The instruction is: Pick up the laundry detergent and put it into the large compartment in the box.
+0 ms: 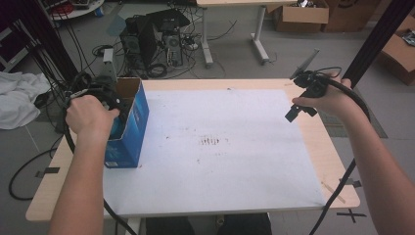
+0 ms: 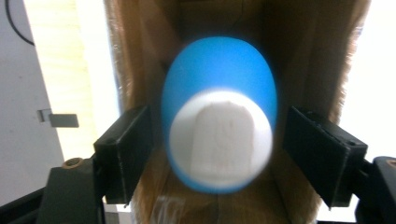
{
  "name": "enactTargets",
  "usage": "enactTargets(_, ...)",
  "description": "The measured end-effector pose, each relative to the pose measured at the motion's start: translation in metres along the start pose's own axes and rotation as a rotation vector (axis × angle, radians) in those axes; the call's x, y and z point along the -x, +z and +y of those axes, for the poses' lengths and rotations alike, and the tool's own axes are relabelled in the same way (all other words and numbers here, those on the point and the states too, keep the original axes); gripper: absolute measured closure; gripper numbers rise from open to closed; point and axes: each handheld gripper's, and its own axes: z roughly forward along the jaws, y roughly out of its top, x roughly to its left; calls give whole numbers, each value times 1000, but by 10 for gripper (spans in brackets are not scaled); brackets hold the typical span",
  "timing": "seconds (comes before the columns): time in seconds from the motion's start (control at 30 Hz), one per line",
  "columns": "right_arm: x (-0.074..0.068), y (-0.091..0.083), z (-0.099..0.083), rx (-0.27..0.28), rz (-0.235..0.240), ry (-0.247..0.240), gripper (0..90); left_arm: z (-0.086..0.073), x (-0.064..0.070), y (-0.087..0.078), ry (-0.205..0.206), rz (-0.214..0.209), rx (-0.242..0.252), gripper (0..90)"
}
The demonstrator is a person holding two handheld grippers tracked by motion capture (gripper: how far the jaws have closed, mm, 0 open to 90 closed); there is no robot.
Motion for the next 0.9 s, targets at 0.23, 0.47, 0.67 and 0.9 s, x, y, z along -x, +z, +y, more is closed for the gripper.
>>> enactTargets(0.23,-1,-3,0,5,-2,3,205,-7,4,-30,46,7,41,153)
enactTargets(0.47,-5,-5,1,5,-8,-3,205,-18,26,-57,127,-13,101,144)
enactTargets(0.67,-9,-8,1,4,-11,2,205,-25,57,-70,204,-39,124,92)
enactTargets(0.9,-13,-16,1,12,-23,0,203,-34,104,-79,338,-50,143,68)
